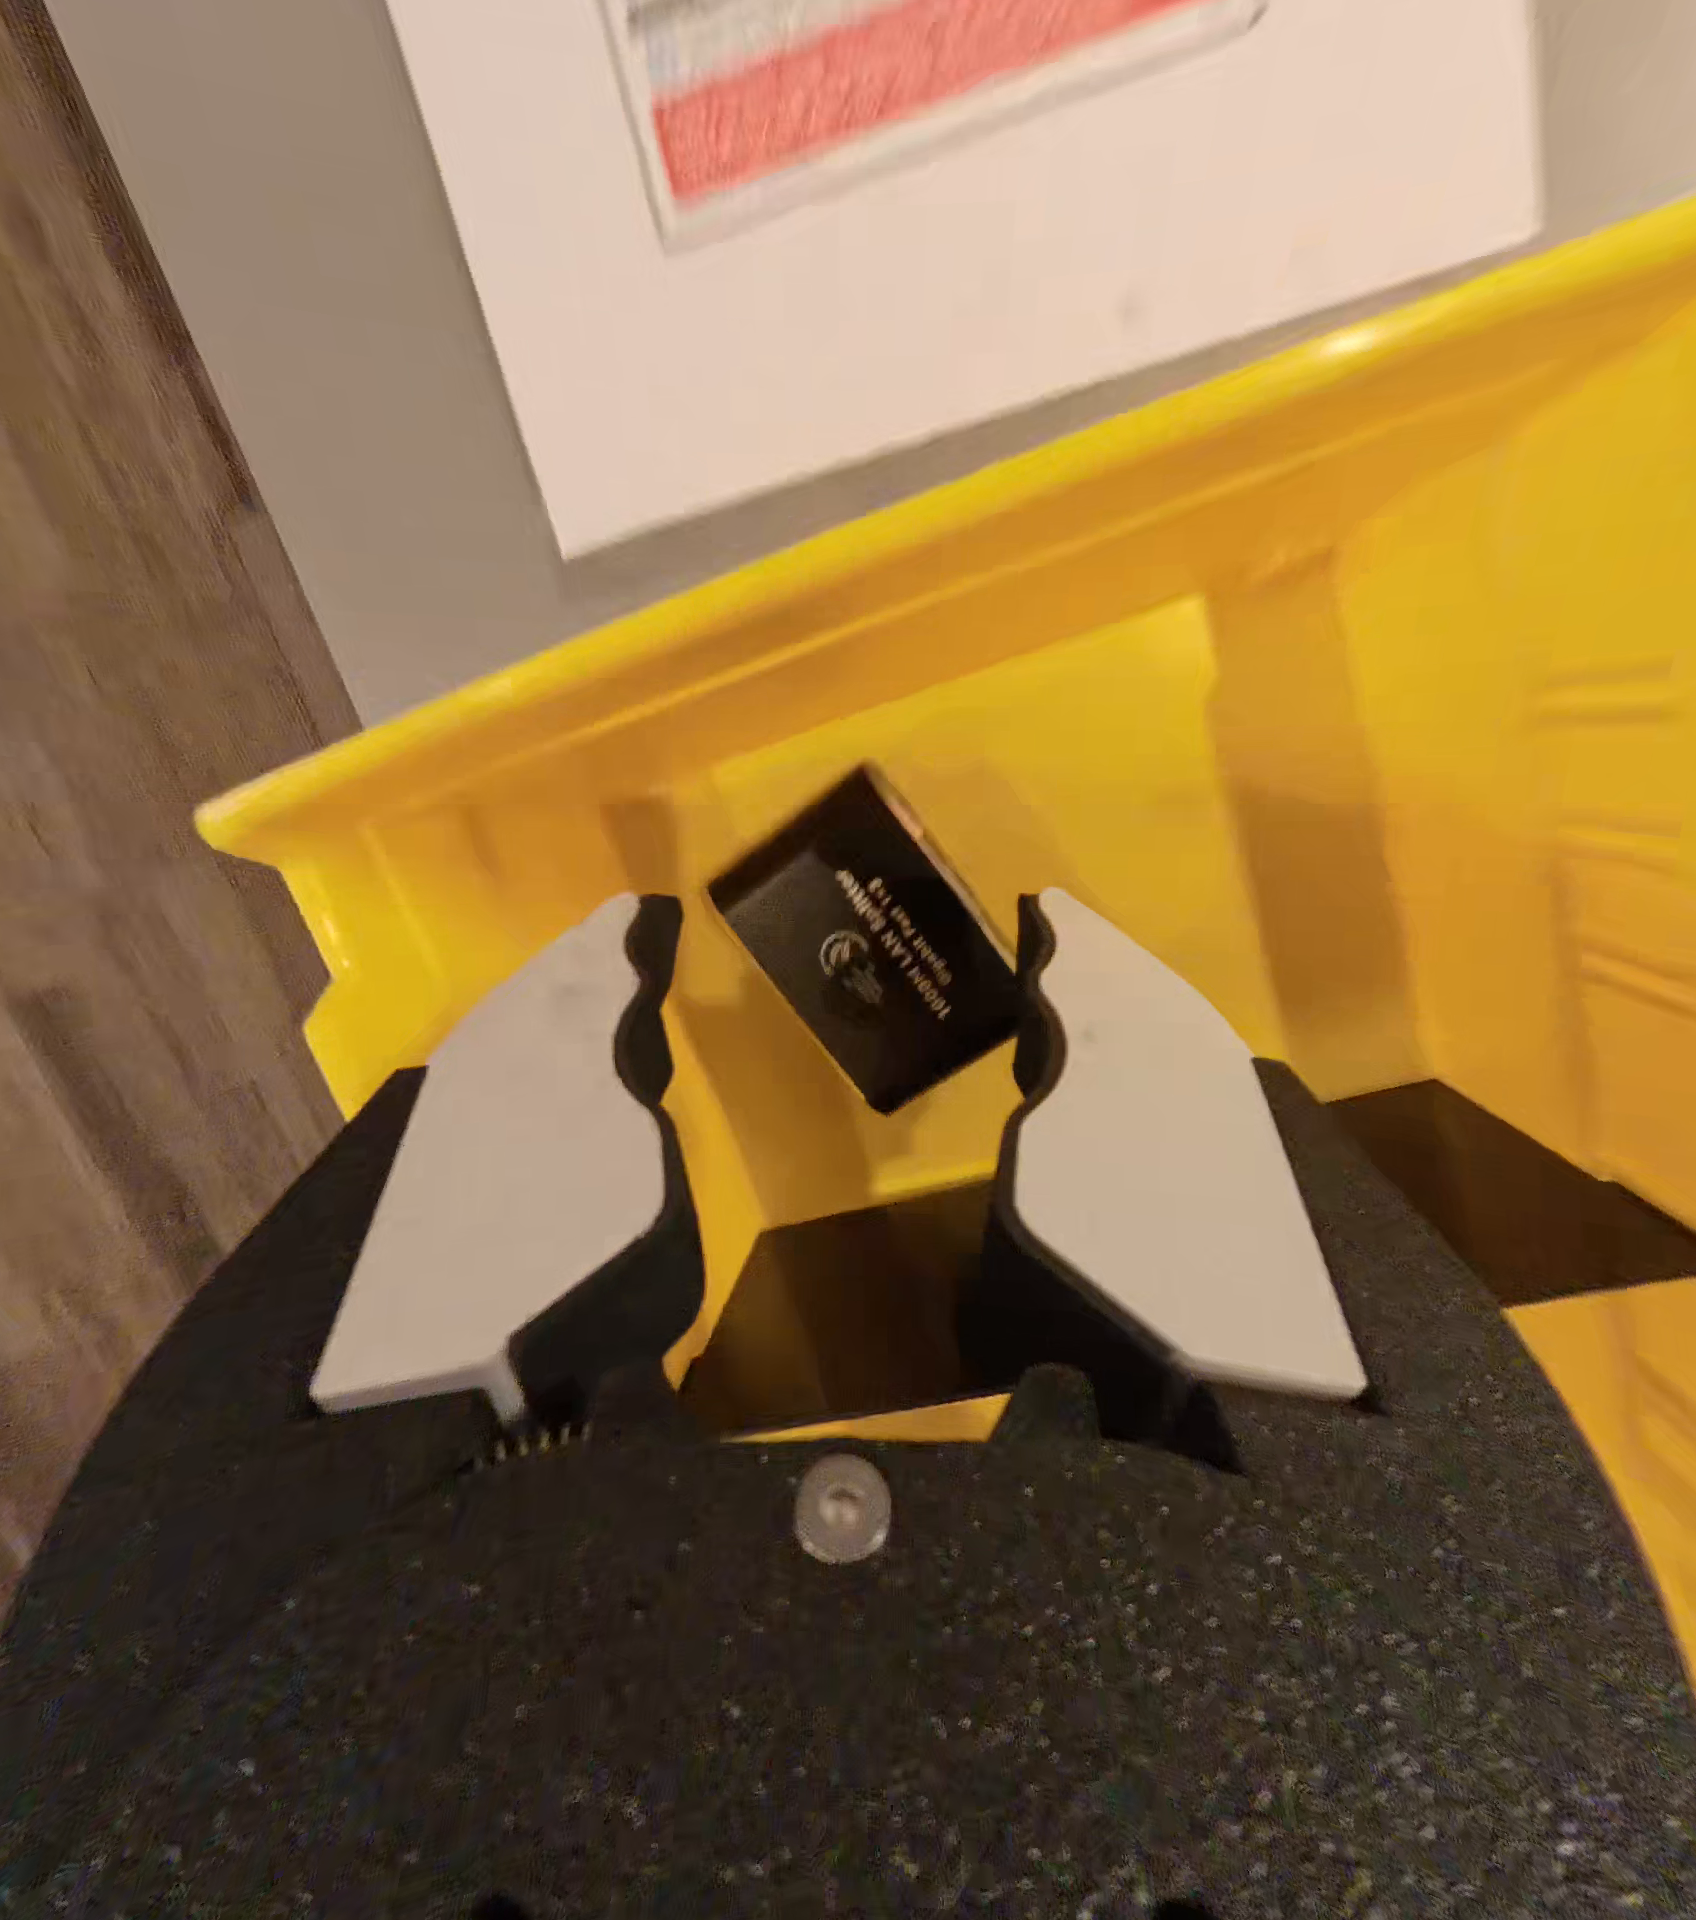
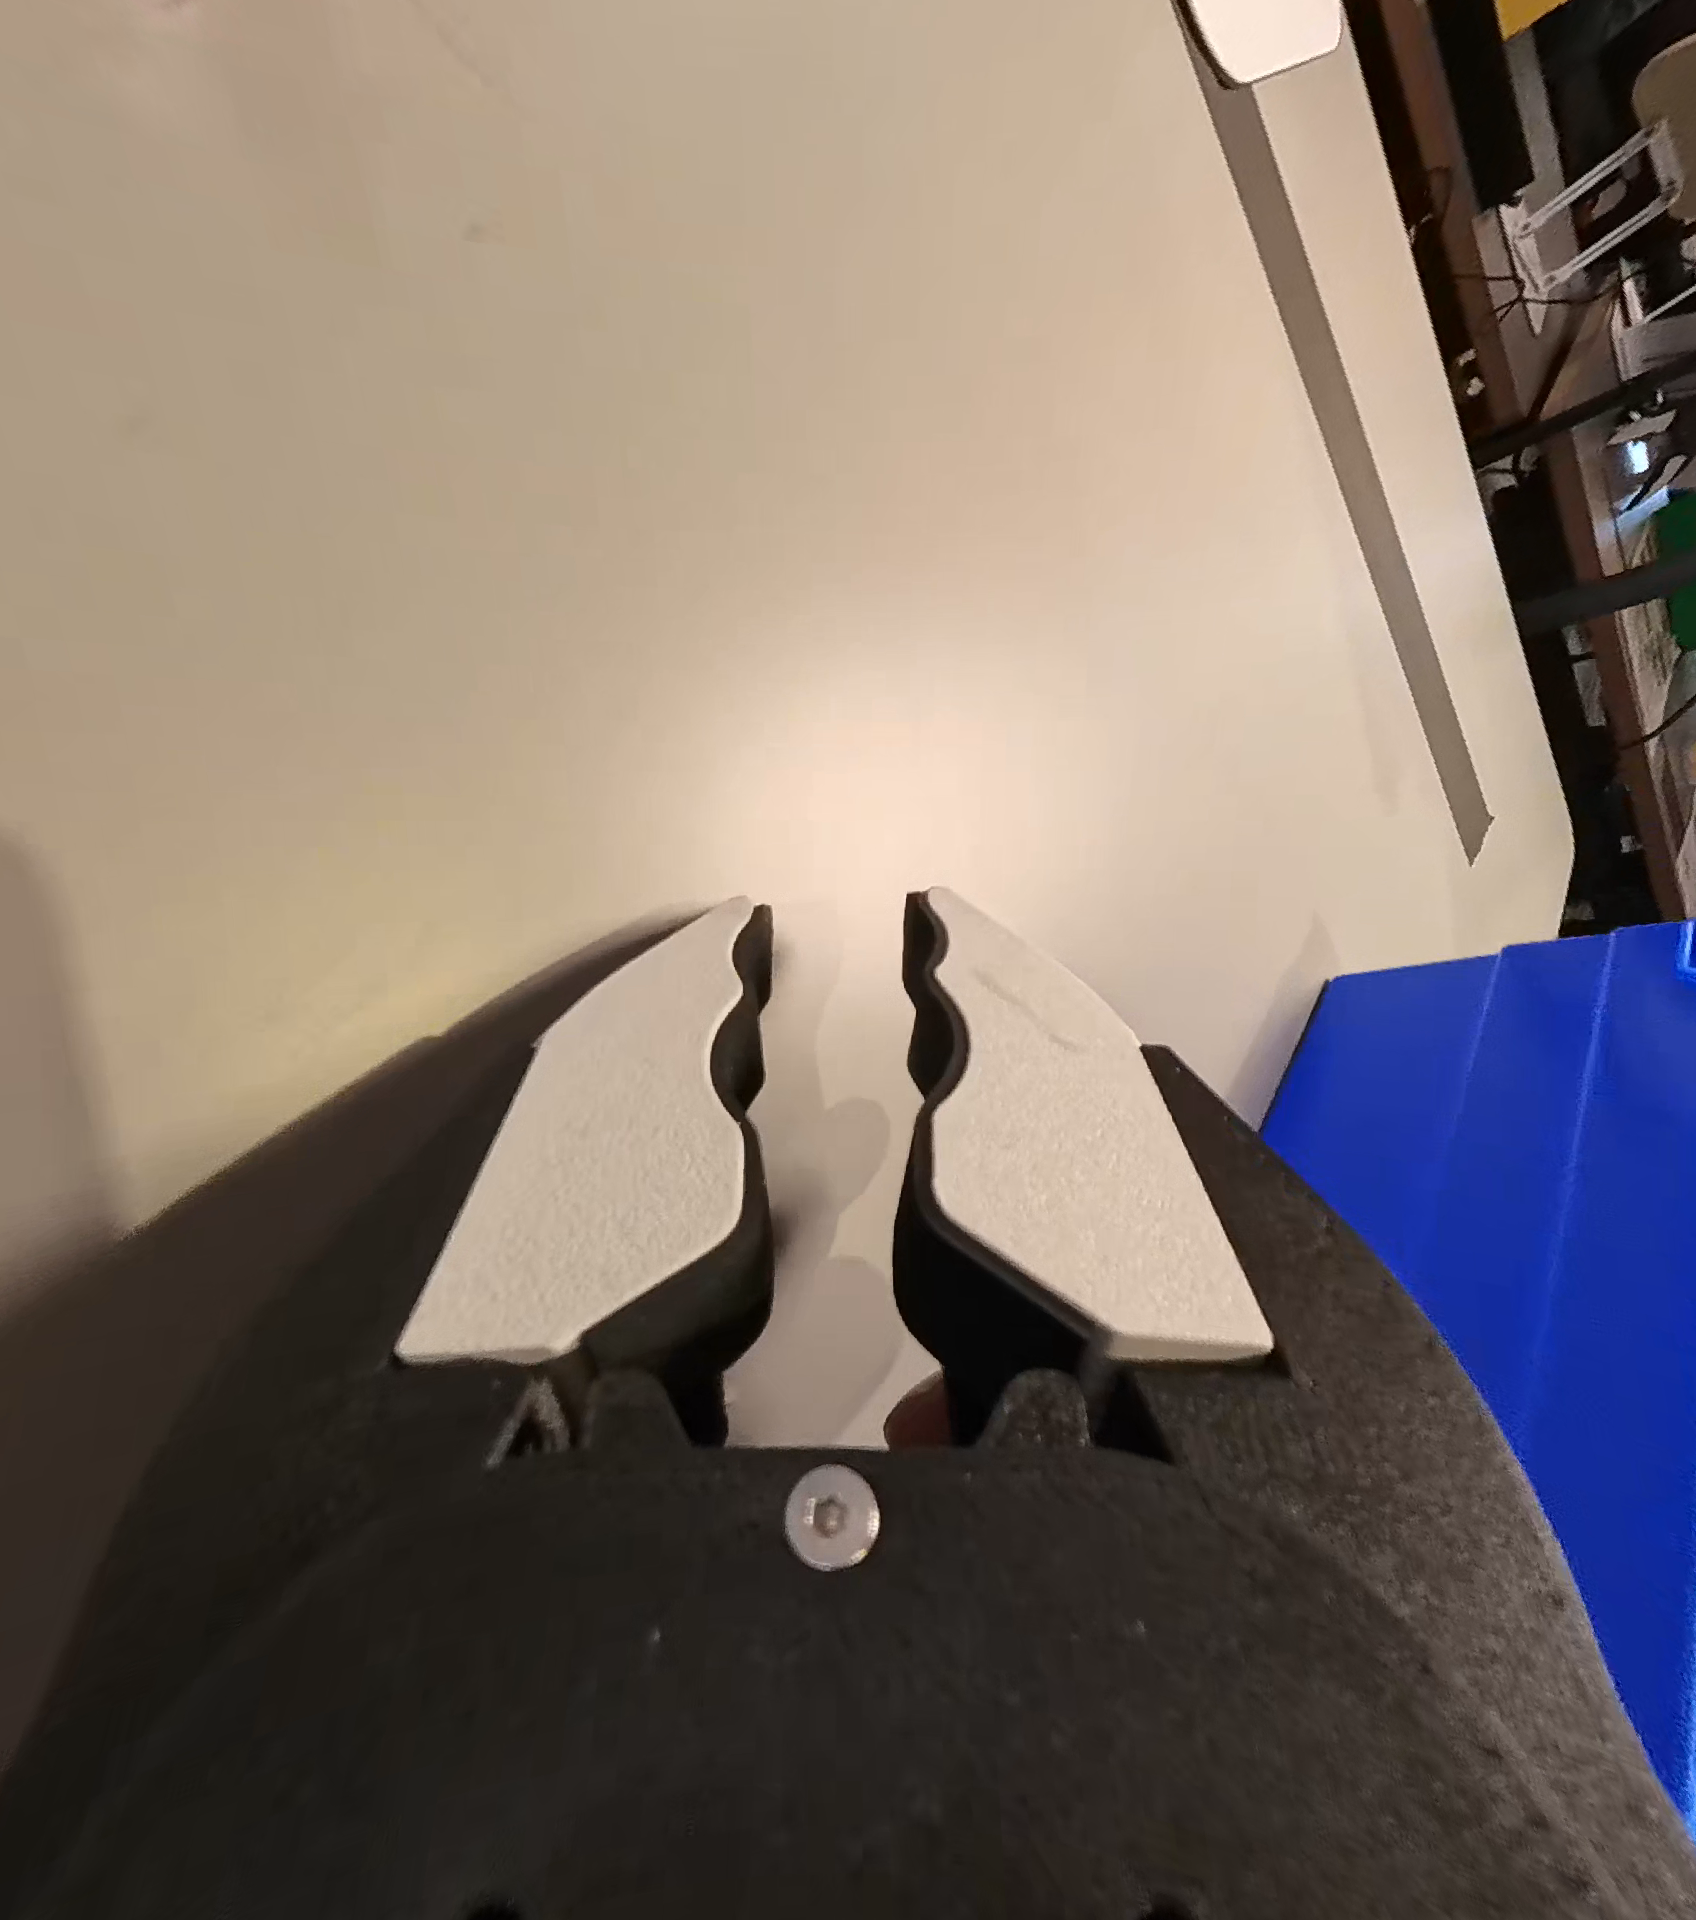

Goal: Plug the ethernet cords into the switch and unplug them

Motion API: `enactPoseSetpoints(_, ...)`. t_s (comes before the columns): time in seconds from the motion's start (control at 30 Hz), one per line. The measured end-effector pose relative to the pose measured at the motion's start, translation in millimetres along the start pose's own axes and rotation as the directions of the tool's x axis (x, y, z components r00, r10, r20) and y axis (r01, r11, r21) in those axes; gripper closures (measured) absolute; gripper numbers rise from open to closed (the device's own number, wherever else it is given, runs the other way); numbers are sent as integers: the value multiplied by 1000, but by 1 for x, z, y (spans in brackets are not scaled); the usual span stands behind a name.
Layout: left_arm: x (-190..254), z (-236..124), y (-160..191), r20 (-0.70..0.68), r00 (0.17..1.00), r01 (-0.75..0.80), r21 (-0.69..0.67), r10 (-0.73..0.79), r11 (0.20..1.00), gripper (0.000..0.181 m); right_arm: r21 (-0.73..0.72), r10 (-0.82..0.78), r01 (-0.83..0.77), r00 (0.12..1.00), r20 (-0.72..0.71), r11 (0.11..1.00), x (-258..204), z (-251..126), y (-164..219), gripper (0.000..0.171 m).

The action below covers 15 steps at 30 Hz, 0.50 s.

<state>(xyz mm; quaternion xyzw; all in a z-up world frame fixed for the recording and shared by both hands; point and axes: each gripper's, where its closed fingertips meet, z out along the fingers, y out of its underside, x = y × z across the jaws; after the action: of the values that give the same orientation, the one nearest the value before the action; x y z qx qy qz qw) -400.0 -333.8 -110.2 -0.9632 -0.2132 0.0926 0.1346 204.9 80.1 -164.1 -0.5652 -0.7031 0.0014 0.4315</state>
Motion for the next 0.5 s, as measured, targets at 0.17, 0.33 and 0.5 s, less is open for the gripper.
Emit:
enactPoseSetpoints(0.17,6,25,16,-29,996,83,-179,-89,980,114,8,38,-38,999,-9,999,5,10,-6,149)
enactPoseSetpoints(0.33,10,38,29,6,996,91,-287,-93,954,107,66,103,-101,994,-21,993,12,17,-12,158)
enactPoseSetpoints(0.5,11,51,42,4,987,157,-306,-163,939,112,128,126,-122,992,-20,984,12,15,-14,165)
